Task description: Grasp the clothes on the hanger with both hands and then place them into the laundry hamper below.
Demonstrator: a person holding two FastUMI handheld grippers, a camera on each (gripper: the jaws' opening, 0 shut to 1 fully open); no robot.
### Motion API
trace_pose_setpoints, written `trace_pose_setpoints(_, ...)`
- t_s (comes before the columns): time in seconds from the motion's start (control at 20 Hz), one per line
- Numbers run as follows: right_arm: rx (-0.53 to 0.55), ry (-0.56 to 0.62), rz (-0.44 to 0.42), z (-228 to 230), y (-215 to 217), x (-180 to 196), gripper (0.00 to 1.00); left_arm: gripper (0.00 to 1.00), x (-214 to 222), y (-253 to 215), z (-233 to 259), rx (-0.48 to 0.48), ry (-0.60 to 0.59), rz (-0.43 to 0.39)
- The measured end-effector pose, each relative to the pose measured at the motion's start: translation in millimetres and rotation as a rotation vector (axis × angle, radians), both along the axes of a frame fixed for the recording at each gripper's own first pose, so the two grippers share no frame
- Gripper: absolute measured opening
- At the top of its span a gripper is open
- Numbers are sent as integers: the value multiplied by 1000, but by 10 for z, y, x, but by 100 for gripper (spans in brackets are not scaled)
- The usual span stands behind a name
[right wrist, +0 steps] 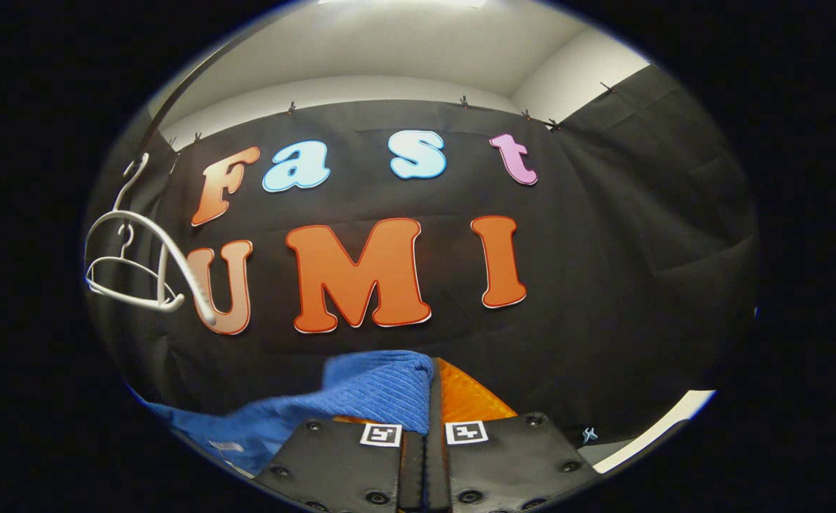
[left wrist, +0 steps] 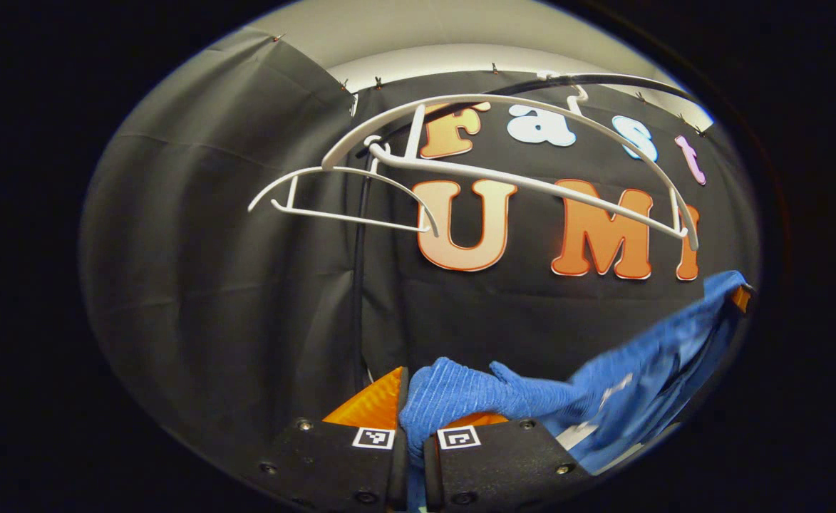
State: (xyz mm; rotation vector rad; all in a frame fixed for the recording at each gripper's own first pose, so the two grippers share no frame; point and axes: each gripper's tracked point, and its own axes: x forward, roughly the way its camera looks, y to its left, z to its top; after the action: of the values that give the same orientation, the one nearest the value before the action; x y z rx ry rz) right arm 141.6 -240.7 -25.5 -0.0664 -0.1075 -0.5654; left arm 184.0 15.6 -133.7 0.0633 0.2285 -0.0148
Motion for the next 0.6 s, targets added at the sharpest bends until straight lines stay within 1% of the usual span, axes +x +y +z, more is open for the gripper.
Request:
trace_pose_setpoints(0.15,-100,62,22,-168,405,-129,9,9,-6,-122,-158,-36,-5,-96)
trace_pose_setpoints(0.2,-110,84,27,-269,536,-152,9,10,18,-159,-215,-43,-7,-135)
trace_pose_setpoints(0.3,-75,106,35,-457,746,-161,9,10,23,-256,-331,-48,-7,-223)
trace_pose_setpoints(0.4,-27,108,23,-616,879,-189,9,11,63,-347,-405,-52,-20,-287)
trace_pose_setpoints(0.45,-11,109,13,-672,933,-226,9,9,71,-345,-446,-59,-24,-299)
trace_pose_setpoints(0.5,-4,110,11,-718,1003,-254,9,11,60,-335,-465,-72,-19,-306)
trace_pose_setpoints(0.55,-9,112,13,-742,1075,-273,9,9,72,-342,-489,-83,-19,-312)
trace_pose_setpoints(0.6,-18,119,16,-743,1116,-272,9,9,93,-352,-490,-84,-24,-315)
